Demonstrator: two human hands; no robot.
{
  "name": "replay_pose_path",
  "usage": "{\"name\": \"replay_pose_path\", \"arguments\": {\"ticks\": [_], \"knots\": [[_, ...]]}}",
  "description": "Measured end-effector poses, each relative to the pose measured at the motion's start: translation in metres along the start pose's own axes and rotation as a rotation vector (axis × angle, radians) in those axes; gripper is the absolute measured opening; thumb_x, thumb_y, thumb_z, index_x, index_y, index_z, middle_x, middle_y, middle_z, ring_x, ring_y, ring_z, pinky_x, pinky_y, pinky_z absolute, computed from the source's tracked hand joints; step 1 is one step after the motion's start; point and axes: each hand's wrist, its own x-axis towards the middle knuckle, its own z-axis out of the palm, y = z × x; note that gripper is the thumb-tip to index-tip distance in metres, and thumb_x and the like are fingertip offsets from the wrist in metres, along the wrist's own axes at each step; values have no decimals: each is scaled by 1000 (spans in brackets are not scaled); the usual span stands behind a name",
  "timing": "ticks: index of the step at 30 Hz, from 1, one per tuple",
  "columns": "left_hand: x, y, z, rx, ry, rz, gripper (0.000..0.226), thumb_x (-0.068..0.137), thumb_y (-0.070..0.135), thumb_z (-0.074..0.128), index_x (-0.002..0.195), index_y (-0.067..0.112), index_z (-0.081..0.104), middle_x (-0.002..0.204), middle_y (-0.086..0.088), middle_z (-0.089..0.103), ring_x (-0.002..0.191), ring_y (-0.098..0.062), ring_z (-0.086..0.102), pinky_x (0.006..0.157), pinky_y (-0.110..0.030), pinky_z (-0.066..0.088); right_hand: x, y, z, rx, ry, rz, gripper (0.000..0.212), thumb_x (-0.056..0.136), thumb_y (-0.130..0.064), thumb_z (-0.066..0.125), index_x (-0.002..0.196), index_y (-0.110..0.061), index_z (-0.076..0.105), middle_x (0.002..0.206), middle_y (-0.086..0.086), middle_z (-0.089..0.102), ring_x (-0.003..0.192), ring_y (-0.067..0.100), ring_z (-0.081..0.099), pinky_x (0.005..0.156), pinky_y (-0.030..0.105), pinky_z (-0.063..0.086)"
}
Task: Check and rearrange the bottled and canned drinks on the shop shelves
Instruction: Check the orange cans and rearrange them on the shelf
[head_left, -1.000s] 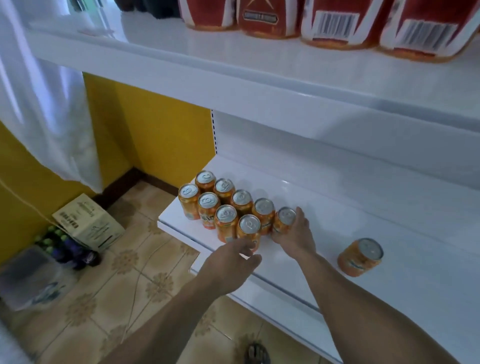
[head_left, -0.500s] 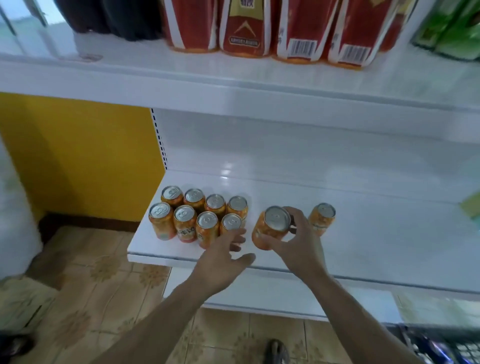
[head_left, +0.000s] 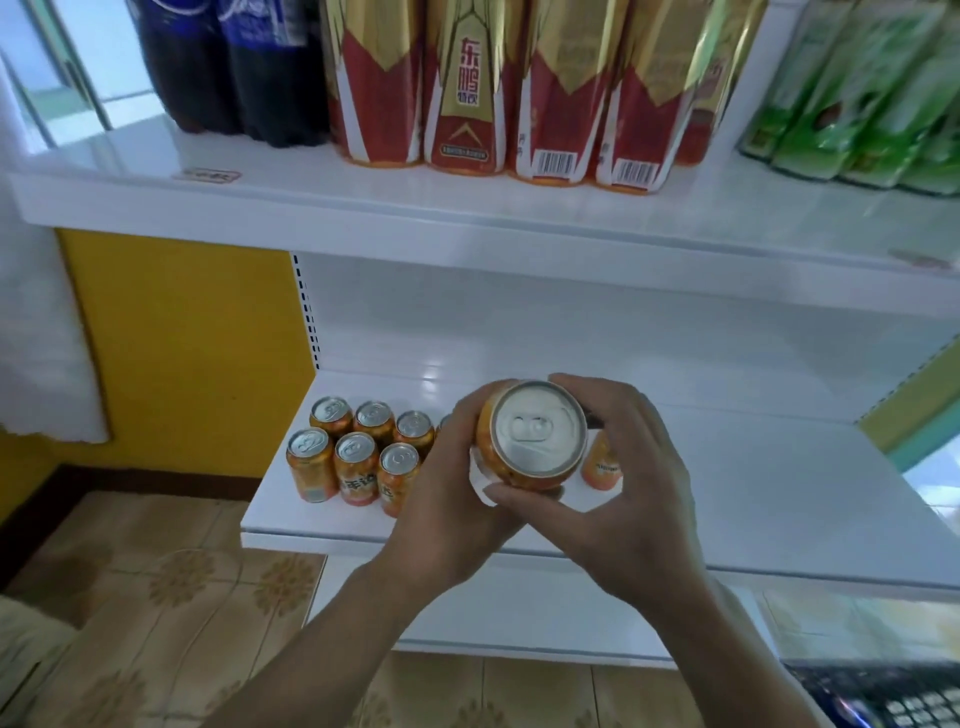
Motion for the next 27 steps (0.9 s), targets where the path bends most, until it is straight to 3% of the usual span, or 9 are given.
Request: {"name": "replay_pose_path", "arguments": {"ticks": [4,8,11,14,17,19,21,24,27], "knots": [[-2,17,18,-11,11,-8,71,66,40,89,121,62,50,129,20,59,130,-19,54,98,-57,51,2,5,-17,17,16,-77,71,71,-57,79,127,-20,59,123,-17,56,117,-3,51,98,11,39],[-4,22,34,-38,26,27,69,71,35,87,129,46,51,132,4,58,127,-35,54,93,-64,51,-2,14,-30,27,23,-100,71,71,-58,79,129,-24,55,125,-19,54,118,-4,51,98,14,42],[-5,19,46,13,31,4,73,70,30,86,131,44,49,133,7,57,128,-31,54,93,-59,53,-5,21,-38,46,26,-104,71,73,-59,77,130,-25,53,125,-20,53,119,-5,51,98,15,43],[-6,24,55,145,26,-30,79,73,22,87,131,55,44,134,17,55,131,-15,52,100,-46,53,-7,27,-48,80,26,-81,65,71,-55,80,126,-28,57,123,-19,59,117,0,56,95,15,44],[-9,25,57,215,21,18,83,74,29,86,141,42,38,139,18,50,131,-11,51,98,-32,54,-8,25,-54,402,44,267,57,62,-45,84,114,-39,60,111,-19,69,107,10,67,85,25,54],[-12,27,57,208,13,8,85,72,38,84,141,46,35,140,25,47,132,-9,49,97,-33,55,-8,30,-54,817,105,606,54,60,-38,81,112,-31,65,102,-11,73,96,12,71,72,27,58],[-18,25,55,224,10,-6,87,70,45,82,142,50,33,143,27,44,135,-9,46,103,-40,51,-8,39,-53,1077,141,863,47,70,-31,77,114,-20,65,97,-1,73,91,15,70,67,26,57],[-21,27,53,250,13,-28,88,68,50,81,140,58,31,144,29,42,138,-4,42,112,-41,43,-7,47,-49,1317,107,1046,43,86,-33,60,122,-10,61,107,10,68,96,22,64,69,29,59],[-18,33,58,274,-27,8,86,72,46,81,140,59,30,145,31,42,140,-2,39,114,-35,41,-12,47,-44,1472,15,1196,49,88,-39,52,125,-7,64,112,14,67,93,22,64,68,28,58]]}}
